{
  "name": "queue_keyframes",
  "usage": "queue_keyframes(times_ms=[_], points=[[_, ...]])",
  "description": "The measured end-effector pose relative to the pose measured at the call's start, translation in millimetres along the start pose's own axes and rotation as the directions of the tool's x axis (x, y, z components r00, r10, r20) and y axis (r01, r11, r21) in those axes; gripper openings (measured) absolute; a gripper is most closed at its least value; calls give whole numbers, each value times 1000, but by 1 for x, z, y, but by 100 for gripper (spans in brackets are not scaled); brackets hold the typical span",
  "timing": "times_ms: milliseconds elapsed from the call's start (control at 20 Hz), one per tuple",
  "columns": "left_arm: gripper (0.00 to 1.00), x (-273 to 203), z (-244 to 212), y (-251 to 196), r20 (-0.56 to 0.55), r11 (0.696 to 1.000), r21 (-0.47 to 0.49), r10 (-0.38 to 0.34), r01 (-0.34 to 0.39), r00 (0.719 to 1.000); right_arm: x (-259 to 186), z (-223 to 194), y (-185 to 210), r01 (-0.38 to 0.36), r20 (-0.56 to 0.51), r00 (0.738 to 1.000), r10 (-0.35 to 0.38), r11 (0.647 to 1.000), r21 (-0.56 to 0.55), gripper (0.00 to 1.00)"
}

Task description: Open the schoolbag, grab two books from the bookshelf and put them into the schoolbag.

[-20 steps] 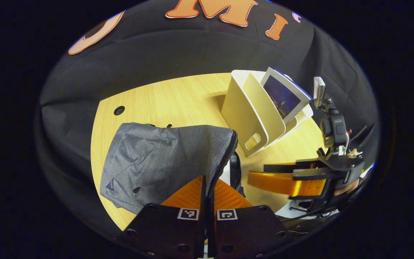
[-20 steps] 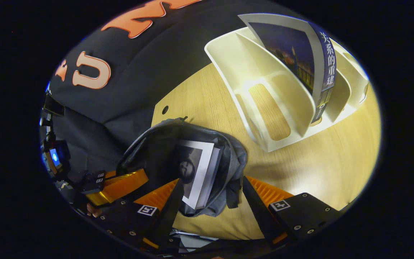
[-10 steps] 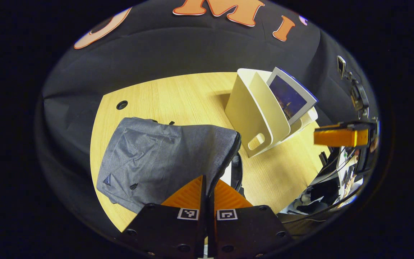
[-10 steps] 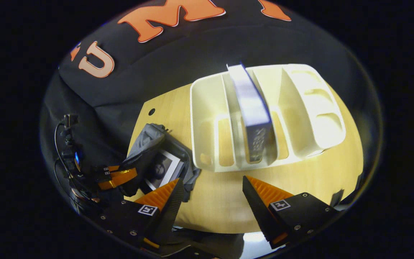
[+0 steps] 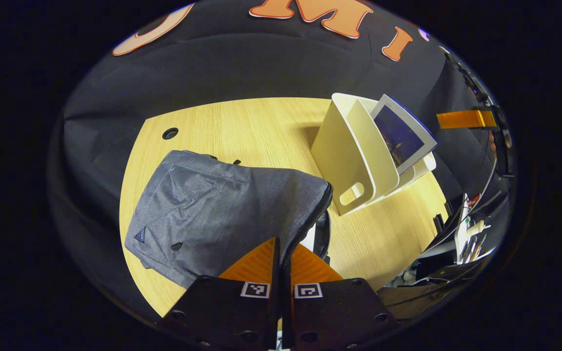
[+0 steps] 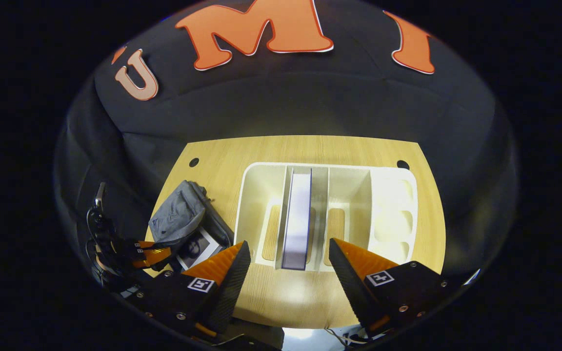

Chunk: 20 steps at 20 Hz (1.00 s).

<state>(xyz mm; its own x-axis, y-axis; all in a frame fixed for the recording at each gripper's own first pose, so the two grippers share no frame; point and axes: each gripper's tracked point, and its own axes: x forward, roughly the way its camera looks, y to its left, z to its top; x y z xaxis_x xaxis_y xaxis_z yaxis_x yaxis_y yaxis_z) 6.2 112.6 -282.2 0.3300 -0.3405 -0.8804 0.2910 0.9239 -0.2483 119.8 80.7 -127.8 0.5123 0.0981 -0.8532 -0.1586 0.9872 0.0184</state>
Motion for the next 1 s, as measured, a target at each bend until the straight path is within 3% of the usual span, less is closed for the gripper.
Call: queue_keyframes(times_ms=[250,400,500,550,600,700,800,1000], points=[[5,-1,-3,2,-5,999,-34,18,-18,1000,44,13,-11,4,-94,996,-6,1000,-25,97],[5,-2,-6,5,-12,998,-53,36,-37,999,75,12,-20,19,-157,987,-25,999,-39,92],[5,-2,-13,6,-21,997,-66,45,-46,999,90,7,-20,23,-201,979,-32,999,-49,82],[4,-2,-14,7,-24,996,-69,49,-50,999,95,8,-20,23,-210,977,-33,999,-48,65],[4,-2,-13,7,-27,996,-70,52,-54,998,97,9,-21,30,-215,976,-39,999,-44,72],[4,-1,-13,6,-36,996,-59,64,-66,997,100,10,-23,56,-223,973,-60,998,-25,50],[4,-2,-9,6,-41,997,-24,72,-73,997,97,11,-26,82,-220,972,-78,997,6,36],[5,-3,-3,7,-35,998,5,66,-66,997,75,9,-32,80,-207,976,-72,996,33,33]])
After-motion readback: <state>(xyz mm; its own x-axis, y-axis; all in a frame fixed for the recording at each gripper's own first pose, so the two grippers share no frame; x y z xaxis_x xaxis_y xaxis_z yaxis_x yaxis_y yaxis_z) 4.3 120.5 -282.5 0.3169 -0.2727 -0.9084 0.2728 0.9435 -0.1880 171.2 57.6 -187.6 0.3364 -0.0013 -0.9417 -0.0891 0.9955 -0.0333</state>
